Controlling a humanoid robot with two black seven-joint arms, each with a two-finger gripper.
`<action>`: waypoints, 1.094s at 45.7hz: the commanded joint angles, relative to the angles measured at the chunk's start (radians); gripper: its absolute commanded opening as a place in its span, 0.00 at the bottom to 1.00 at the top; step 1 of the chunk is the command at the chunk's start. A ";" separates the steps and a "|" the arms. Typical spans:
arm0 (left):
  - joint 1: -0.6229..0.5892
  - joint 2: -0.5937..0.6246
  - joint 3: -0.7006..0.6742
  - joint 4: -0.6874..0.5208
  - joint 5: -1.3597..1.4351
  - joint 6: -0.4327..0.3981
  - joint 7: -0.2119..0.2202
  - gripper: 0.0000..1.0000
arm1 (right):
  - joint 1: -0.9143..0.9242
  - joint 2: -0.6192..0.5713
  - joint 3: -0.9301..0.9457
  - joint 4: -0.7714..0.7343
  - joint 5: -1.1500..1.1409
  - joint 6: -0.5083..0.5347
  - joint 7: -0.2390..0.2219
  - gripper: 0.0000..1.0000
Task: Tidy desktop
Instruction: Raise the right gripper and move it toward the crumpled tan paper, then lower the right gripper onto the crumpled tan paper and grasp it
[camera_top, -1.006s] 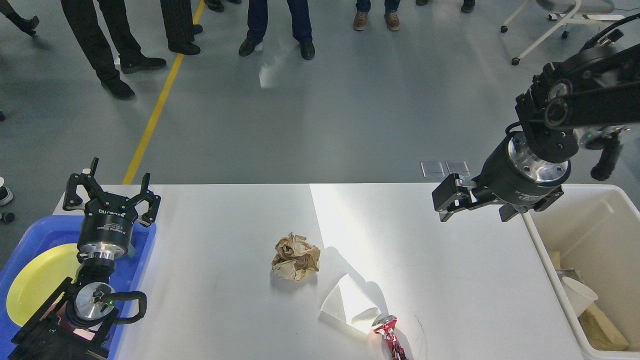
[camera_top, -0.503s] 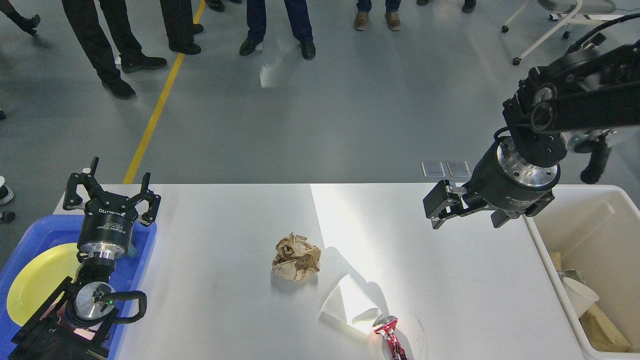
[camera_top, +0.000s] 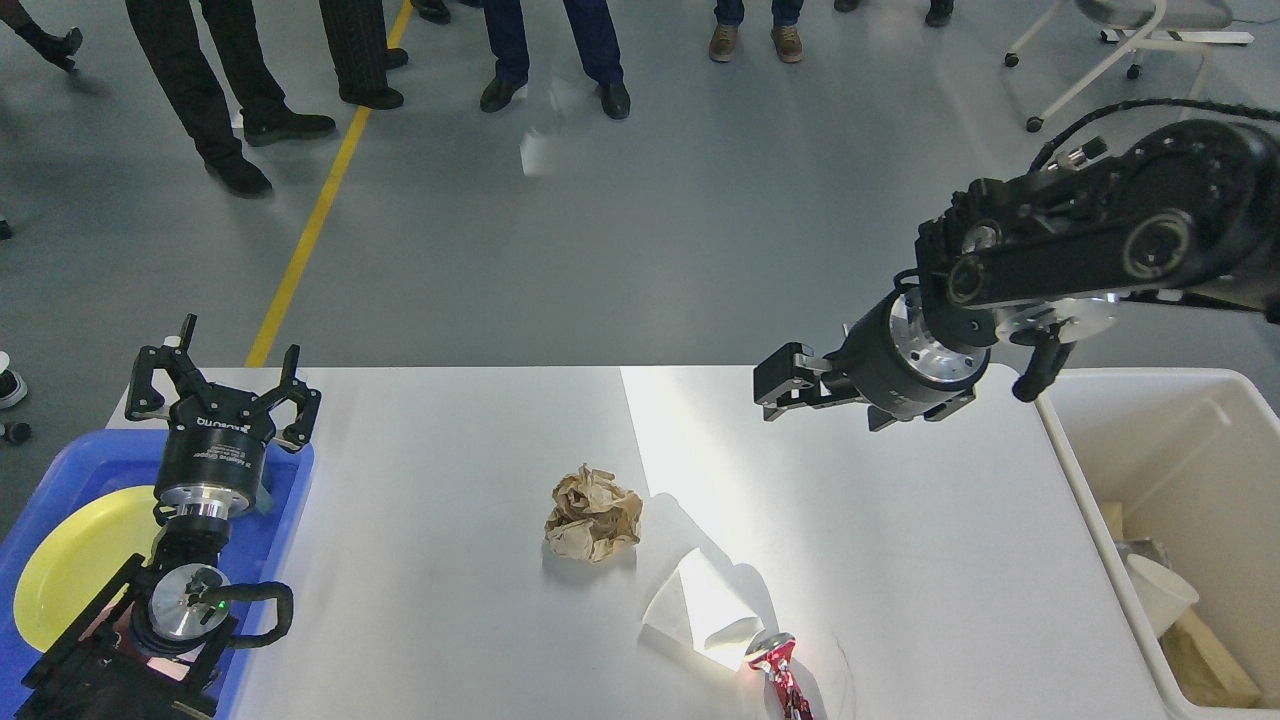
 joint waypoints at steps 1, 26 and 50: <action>0.000 0.000 0.000 0.000 -0.001 0.000 0.000 0.96 | -0.185 0.063 0.114 -0.152 -0.017 -0.029 0.006 0.99; -0.001 0.000 0.000 0.000 -0.001 0.000 0.000 0.96 | -0.695 0.285 0.401 -0.591 -0.499 -0.043 0.069 0.98; -0.001 0.000 0.000 0.000 -0.001 0.000 0.000 0.96 | -0.891 0.386 0.401 -0.784 -0.509 -0.208 0.115 0.98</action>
